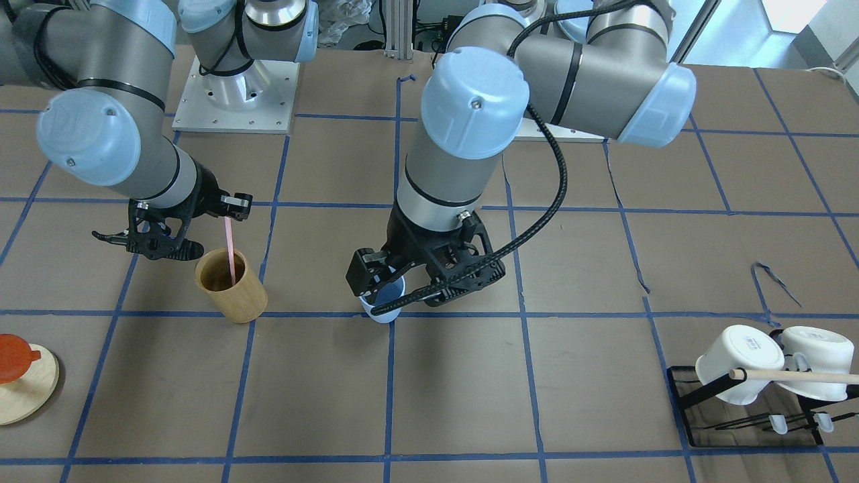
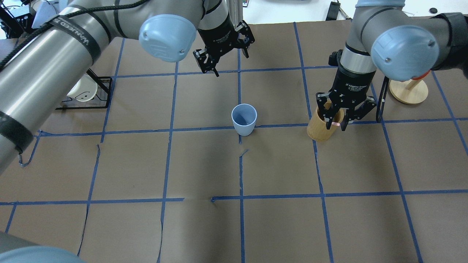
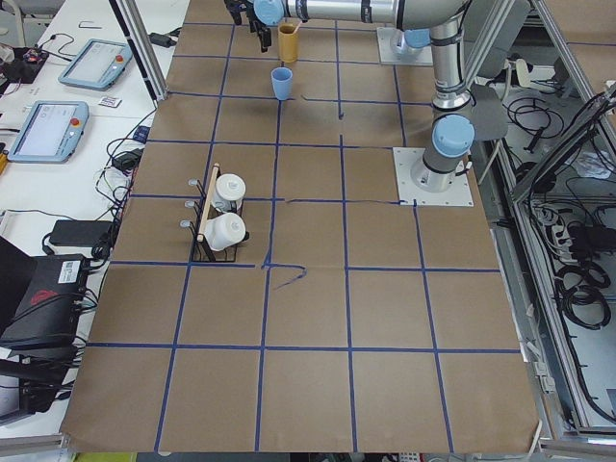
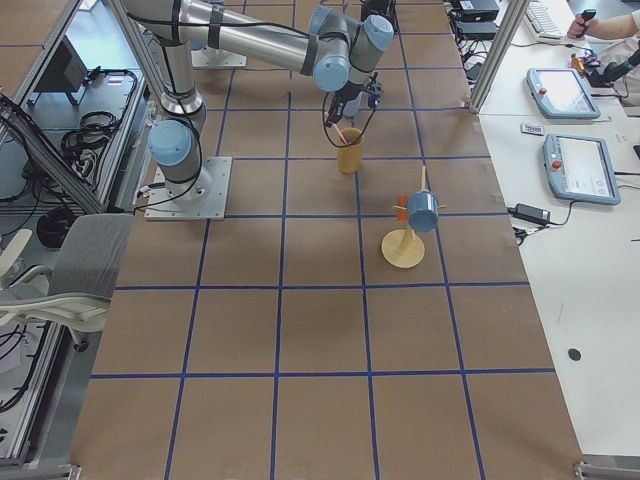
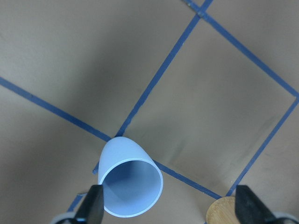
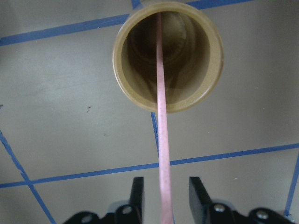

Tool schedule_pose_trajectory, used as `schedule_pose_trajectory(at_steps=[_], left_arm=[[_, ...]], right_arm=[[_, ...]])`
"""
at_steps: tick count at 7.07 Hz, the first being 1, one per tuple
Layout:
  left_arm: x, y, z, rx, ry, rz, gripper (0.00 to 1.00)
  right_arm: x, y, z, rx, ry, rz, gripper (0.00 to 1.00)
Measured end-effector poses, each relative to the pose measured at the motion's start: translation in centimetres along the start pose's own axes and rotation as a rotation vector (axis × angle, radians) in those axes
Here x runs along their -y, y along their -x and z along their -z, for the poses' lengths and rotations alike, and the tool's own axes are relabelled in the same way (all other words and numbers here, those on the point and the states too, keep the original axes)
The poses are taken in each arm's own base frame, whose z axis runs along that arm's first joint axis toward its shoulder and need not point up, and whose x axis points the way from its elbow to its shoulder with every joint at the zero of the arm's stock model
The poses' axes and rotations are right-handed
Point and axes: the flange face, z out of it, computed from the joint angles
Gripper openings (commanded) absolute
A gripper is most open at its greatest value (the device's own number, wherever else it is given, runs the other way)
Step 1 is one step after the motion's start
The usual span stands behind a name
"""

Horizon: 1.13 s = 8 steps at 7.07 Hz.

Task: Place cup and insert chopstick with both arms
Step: 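Release the blue cup and raise the left gripper while the right gripper grasps the chopstick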

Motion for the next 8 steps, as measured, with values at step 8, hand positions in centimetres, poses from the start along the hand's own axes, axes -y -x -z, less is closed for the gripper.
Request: schedule_pose_trajectory(at_steps=[8], left_arm=[[0.2,20.2,11.5,0.158,0.022,-0.547,1.0]], right_arm=[[-2.0,0.0,5.4,0.012,0.008,-0.005,0.0]])
